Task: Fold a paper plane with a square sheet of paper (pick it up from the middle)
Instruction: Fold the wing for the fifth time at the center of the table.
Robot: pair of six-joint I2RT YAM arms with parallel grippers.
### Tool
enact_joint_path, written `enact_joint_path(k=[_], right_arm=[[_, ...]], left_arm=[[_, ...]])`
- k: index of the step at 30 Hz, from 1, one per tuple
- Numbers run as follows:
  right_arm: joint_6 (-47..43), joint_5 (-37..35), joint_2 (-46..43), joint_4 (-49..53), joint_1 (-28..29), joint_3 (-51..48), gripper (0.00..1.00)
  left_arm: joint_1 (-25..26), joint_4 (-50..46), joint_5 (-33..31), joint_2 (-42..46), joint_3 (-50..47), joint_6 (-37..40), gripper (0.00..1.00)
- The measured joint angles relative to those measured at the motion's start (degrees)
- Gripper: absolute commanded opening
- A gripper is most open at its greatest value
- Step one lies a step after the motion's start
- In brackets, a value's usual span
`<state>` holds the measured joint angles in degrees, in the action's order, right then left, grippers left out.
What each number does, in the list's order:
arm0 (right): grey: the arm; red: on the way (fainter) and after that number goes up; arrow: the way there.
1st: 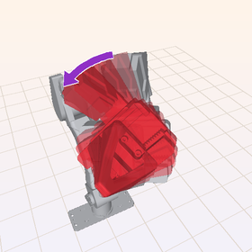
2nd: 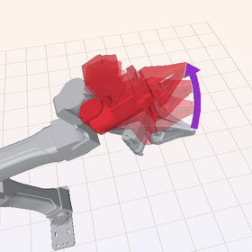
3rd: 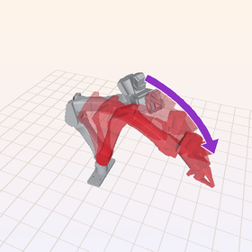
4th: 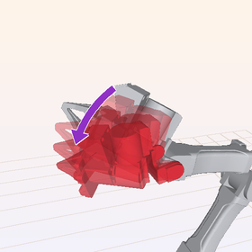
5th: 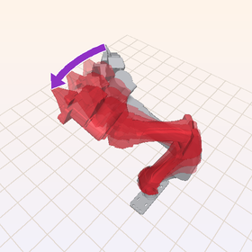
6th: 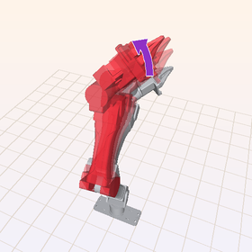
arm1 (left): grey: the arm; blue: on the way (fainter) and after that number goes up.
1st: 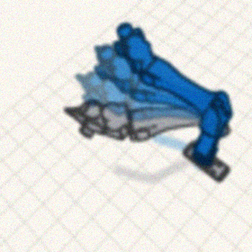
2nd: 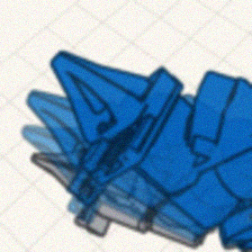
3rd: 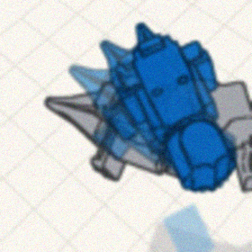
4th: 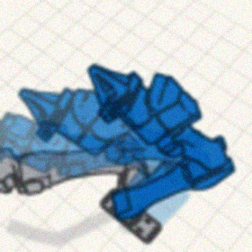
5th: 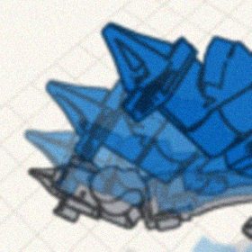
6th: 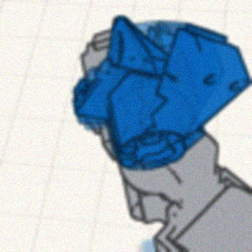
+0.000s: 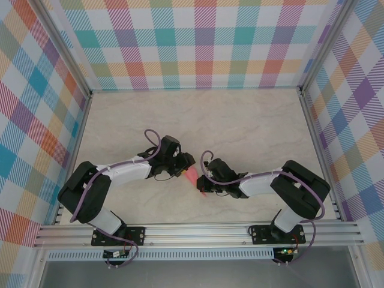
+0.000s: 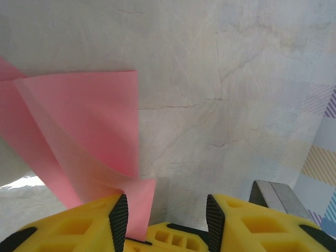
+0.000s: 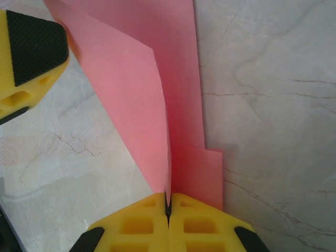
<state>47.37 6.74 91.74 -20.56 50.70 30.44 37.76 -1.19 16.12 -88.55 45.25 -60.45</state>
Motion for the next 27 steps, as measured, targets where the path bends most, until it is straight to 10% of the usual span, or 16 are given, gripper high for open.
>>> enact_joint_path(k=[27], right_arm=[[0.2,1.7,0.1,5.0,-1.0,2.5,0.03]], left_arm=[[0.9,4.6,0.3,-4.4,-1.6,1.1,0.48]])
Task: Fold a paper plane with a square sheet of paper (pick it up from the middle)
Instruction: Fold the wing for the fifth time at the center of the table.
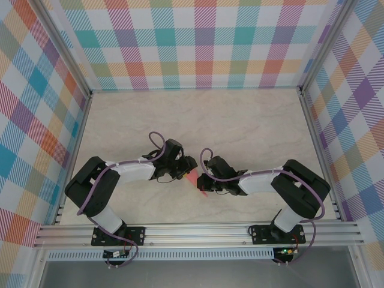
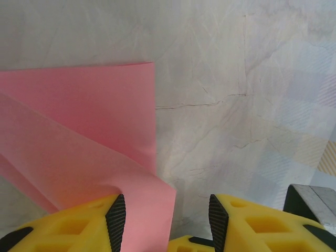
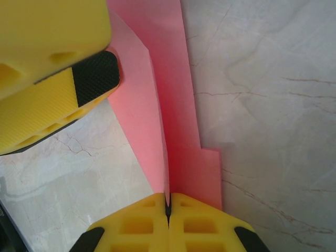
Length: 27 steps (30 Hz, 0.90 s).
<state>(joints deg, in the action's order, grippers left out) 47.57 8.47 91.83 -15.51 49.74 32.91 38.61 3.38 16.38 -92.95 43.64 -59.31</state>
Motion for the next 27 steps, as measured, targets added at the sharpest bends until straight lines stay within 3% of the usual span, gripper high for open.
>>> enact_joint_path(k=[12,27], right_arm=[[-0.3,1.0,-0.4,4.4,-0.3,1.3,0.13],[-0.6,2.8,-4.2,10.1,-0.3,1.2,0.16]], left_arm=[[0.0,-0.3,-2.4,-1.2,0.0,1.9,0.48],[0.0,-1.4,-2.5,-2.5,1.0,3.0,0.48]])
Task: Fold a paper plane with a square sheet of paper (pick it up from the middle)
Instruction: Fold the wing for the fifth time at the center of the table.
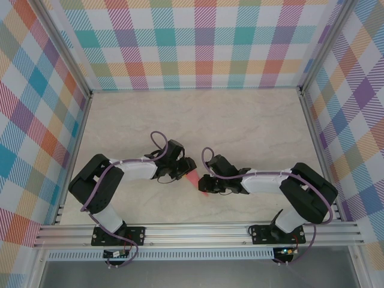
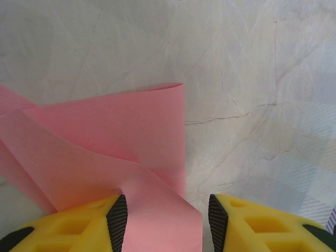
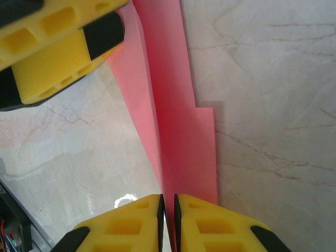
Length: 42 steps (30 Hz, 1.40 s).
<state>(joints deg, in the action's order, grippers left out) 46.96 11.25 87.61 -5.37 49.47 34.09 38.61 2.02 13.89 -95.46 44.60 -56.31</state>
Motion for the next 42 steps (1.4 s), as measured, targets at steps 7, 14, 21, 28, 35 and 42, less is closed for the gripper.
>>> enact_joint_path(k=[7,14,21,28,35,42], right_arm=[[-0.7,0.5,-2.4,2.0,0.0,-0.3,0.18],[-1.7,0.5,-3.5,5.7,0.0,0.5,0.13],[-3.7,2.5,-3.8,6.4,-0.4,0.8,0.06],[-4.6,4.1,-1.2,6.1,-0.7,0.7,0.05],[-4.6,5.9,0.1,4.3,-0.7,0.1,0.04],[-4.3,7.0,1.1,2.9,-1.3,-0.7,0.07]], left_arm=[[0.0,-0.4,0.0,-0.1,0.2,0.2,0.47],[0.0,-0.5,0.1,-0.1,0.3,0.4,0.47],[0.0,-0.6,0.1,-0.1,0.3,0.4,0.47],[0.0,-1.8,0.2,-0.4,1.1,0.4,0.47],[0.0,-2.3,0.2,-0.5,1.4,0.5,0.47],[0.3,-2.6,0.2,-0.5,1.5,0.6,0.47]])
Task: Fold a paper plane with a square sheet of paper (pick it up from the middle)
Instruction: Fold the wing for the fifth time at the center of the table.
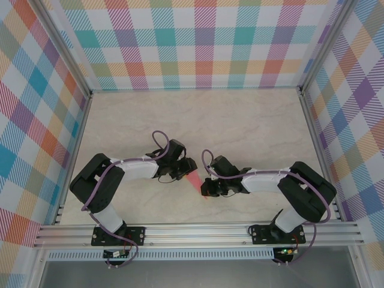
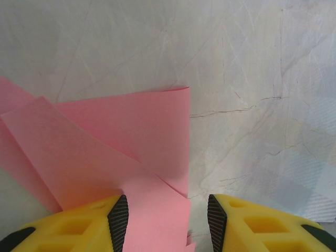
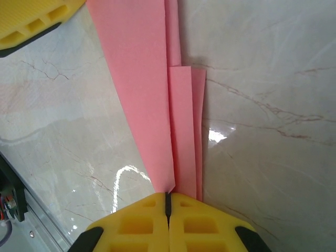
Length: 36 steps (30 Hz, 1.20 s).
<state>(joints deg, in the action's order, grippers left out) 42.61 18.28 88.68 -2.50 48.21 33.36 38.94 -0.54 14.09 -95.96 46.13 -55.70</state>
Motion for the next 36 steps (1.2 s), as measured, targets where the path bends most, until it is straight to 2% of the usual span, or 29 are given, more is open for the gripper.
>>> enact_joint_path(k=[4,11,16,21,27,32,36], right_arm=[[-0.2,0.3,-0.4,0.7,-0.2,0.0,0.12],[-1.6,0.3,-5.0,5.4,-0.2,0.0,0.15],[-2.0,0.3,-5.2,6.9,-0.2,-0.8,0.13],[-2.4,0.3,-4.9,7.4,-0.2,-0.9,0.07],[-2.4,0.2,-3.7,7.4,-0.2,-0.9,0.06],[-2.1,-0.7,-4.4,8.0,-0.2,-1.0,0.16],[-2.8,-2.3,-9.3,9.9,-0.2,-1.0,0.27]], left_arm=[[0.0,-0.9,0.0,-0.2,0.6,0.0,0.47],[0.0,-1.1,0.0,-0.3,0.8,0.0,0.46],[0.0,-1.3,0.0,-0.6,1.1,0.1,0.46],[0.0,-1.5,0.0,-0.8,1.4,0.3,0.46],[0.0,-1.5,0.0,-0.8,1.4,0.6,0.46],[0.0,-1.5,0.0,-0.8,1.4,1.0,0.46],[0.0,-1.9,0.0,-0.8,1.6,1.1,0.46]])
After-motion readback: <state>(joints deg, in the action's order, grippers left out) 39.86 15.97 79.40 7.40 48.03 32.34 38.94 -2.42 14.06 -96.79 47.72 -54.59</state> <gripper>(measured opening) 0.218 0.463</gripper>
